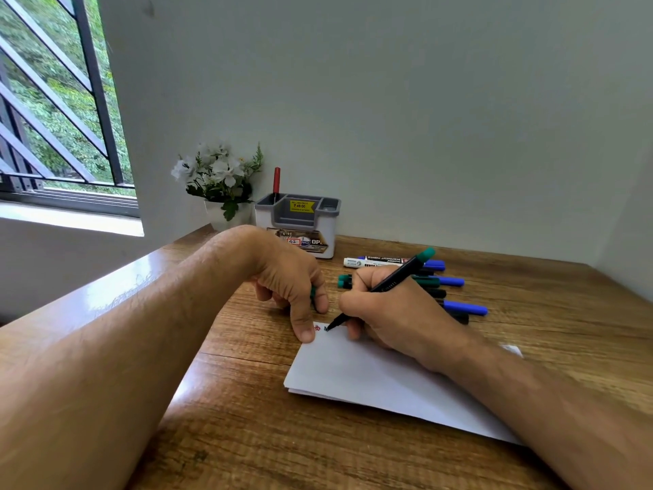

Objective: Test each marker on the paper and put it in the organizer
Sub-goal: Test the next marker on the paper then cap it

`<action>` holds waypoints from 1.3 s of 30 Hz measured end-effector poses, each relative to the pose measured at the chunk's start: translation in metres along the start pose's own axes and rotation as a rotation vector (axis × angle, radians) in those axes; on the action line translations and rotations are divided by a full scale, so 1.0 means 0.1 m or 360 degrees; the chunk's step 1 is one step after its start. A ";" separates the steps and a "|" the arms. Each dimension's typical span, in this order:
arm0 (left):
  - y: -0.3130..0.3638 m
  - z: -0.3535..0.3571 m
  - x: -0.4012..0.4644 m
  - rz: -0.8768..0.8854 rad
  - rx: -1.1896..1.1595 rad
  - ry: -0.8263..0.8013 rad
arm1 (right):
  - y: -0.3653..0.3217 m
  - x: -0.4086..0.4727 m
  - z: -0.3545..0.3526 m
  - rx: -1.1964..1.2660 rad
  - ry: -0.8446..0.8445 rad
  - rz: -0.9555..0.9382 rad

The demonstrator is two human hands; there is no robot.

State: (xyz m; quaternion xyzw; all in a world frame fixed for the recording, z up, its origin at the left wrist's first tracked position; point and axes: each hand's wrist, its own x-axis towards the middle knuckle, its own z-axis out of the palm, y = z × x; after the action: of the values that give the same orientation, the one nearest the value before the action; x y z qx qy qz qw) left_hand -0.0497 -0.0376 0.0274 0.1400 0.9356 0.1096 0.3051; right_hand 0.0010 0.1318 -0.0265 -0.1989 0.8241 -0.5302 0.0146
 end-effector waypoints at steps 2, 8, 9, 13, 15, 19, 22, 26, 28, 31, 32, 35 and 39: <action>0.00 0.00 0.01 -0.0005 -0.0007 -0.0005 | 0.00 0.00 0.00 0.0002 0.0005 0.0014; -0.01 -0.01 0.02 0.0010 -0.0013 -0.0025 | 0.00 -0.01 -0.02 0.0066 -0.0015 0.0017; -0.02 -0.01 0.01 0.0020 -0.0030 -0.0032 | 0.00 -0.02 -0.03 0.0108 -0.0016 0.0021; -0.08 -0.03 -0.02 0.0073 -0.0202 -0.0062 | -0.02 -0.05 -0.04 0.0191 -0.0001 0.0032; -0.12 -0.03 -0.02 0.0123 -0.0370 -0.0089 | -0.04 -0.06 -0.06 0.0271 0.0018 0.0013; -0.14 -0.01 0.00 0.0279 -0.0748 -0.0035 | -0.12 -0.08 -0.14 0.0409 0.0162 -0.0080; -0.11 0.00 0.03 0.0424 -0.1010 0.0038 | -0.18 -0.09 -0.19 0.0519 0.0274 -0.0112; -0.11 0.02 0.10 0.0487 -0.1233 0.0163 | -0.19 -0.11 -0.25 0.0657 0.0347 -0.0152; -0.13 0.02 0.14 0.0528 -0.1382 0.0230 | -0.18 -0.11 -0.27 0.0661 0.0373 -0.0174; -0.12 0.02 0.19 0.0686 -0.1782 0.0286 | -0.18 -0.10 -0.29 0.0681 0.0430 -0.0244; -0.11 0.02 0.21 0.0766 -0.1910 0.0312 | -0.17 -0.10 -0.30 0.0711 0.0454 -0.0265; -0.10 0.01 0.25 0.0979 -0.2117 0.0402 | -0.17 -0.10 -0.31 0.0836 0.0509 -0.0289; -0.10 0.01 0.27 0.1025 -0.2244 0.0594 | -0.12 -0.10 -0.33 0.0942 0.0613 -0.0321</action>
State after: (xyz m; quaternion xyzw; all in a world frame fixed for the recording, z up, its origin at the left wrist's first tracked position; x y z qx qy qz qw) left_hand -0.0724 -0.0377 0.0092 0.1569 0.5950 0.7800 0.1133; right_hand 0.0066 0.1593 -0.0031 -0.1628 0.5990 -0.7721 -0.1363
